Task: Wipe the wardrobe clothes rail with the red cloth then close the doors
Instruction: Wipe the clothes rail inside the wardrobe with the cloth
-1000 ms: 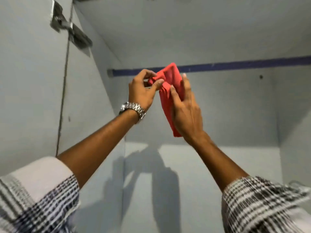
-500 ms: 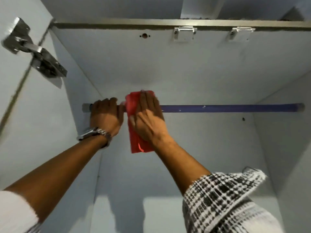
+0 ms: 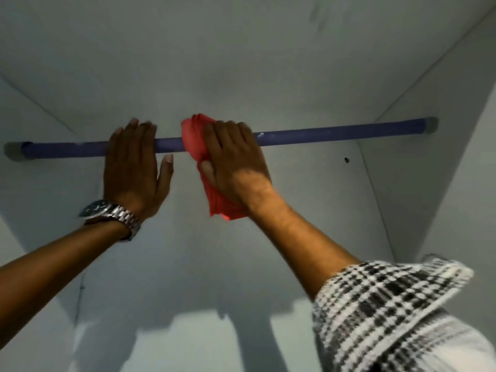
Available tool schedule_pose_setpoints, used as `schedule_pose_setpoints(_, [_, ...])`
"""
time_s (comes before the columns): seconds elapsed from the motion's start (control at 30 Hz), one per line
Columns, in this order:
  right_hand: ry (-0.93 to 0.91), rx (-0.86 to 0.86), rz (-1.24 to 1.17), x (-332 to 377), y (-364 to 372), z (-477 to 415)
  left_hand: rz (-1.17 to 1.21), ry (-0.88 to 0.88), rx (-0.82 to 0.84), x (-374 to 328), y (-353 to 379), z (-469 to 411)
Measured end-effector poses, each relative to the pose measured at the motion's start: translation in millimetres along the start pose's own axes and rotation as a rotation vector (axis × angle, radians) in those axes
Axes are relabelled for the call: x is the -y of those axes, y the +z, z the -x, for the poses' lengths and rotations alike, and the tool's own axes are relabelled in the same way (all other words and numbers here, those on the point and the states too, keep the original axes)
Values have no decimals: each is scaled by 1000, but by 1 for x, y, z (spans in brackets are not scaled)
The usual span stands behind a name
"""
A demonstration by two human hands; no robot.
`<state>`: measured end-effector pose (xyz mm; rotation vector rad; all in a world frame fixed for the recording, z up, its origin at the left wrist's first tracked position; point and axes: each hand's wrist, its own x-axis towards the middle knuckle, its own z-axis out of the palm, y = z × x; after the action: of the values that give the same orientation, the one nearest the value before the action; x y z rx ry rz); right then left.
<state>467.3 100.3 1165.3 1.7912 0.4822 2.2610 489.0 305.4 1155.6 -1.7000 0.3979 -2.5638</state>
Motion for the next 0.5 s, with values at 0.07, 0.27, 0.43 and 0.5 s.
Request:
schedule_pose_setpoints(0.07, [23, 26, 14, -46, -3, 17, 2, -6, -51, -38, 13, -4])
schedule_pose_setpoints(0.27, [141, 43, 87, -169, -22, 65, 149, -53, -34, -164, 40, -20])
schedule_pose_setpoints(0.43, [248, 50, 93, -227, -45, 93, 324, -31, 41, -255, 43, -33])
schedule_pose_setpoints(0.5, [265, 51, 158, -245, -56, 99, 327, -2, 113, -282, 43, -39])
